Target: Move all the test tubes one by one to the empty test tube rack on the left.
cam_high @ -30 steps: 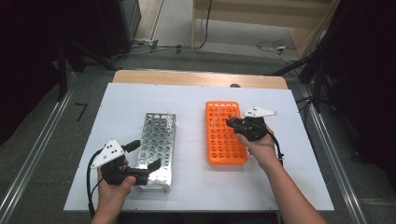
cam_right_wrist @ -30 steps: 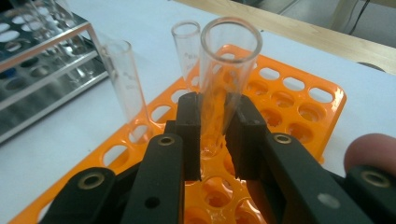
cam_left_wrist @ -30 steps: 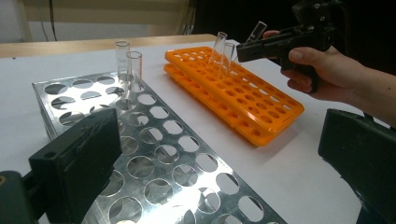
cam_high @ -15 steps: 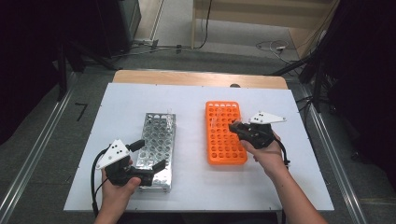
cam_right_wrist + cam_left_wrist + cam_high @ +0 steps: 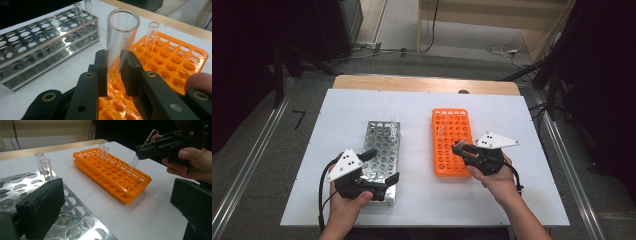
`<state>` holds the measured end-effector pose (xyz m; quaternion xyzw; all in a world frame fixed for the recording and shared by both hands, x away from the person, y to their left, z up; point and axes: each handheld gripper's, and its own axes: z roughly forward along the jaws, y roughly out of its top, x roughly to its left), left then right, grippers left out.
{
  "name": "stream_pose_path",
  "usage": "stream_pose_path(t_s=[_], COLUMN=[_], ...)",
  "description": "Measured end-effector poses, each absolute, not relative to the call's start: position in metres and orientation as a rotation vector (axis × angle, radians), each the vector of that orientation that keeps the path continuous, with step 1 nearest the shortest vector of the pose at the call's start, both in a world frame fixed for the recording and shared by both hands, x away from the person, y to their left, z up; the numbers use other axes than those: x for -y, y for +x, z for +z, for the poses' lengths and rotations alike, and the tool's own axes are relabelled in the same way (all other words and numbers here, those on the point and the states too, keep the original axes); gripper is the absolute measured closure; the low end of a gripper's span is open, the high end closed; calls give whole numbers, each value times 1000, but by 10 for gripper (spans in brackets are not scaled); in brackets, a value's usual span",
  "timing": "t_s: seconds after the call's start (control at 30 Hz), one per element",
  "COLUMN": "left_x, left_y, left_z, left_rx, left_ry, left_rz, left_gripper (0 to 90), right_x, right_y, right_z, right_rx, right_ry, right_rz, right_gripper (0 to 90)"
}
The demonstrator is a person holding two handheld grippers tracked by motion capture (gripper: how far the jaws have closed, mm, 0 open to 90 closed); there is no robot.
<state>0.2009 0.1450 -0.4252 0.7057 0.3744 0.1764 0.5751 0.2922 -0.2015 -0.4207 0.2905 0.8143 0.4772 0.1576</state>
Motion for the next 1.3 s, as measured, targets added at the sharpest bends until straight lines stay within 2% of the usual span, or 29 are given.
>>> stream_pose_path(t_s=[0.47, 0.8, 1.1, 1.3], left_x=[-101, -80, -67, -60], left_y=[210, 216, 213, 209], left_z=[-415, -414, -421, -422], left_rx=[-803, -766, -750, -717], left_ry=[1710, 1721, 1758, 1763], left_rz=[365, 325, 287, 273], left_gripper=[0, 47, 216, 381], right_x=[195, 183, 169, 162], right_y=[256, 240, 232, 229], right_z=[-425, -432, -437, -440], right_rx=[-2394, -2443, -2488, -2511], right_ry=[759, 701, 651, 633], right_rz=[1386, 1402, 1394, 1387], right_gripper=[738, 737, 737, 737])
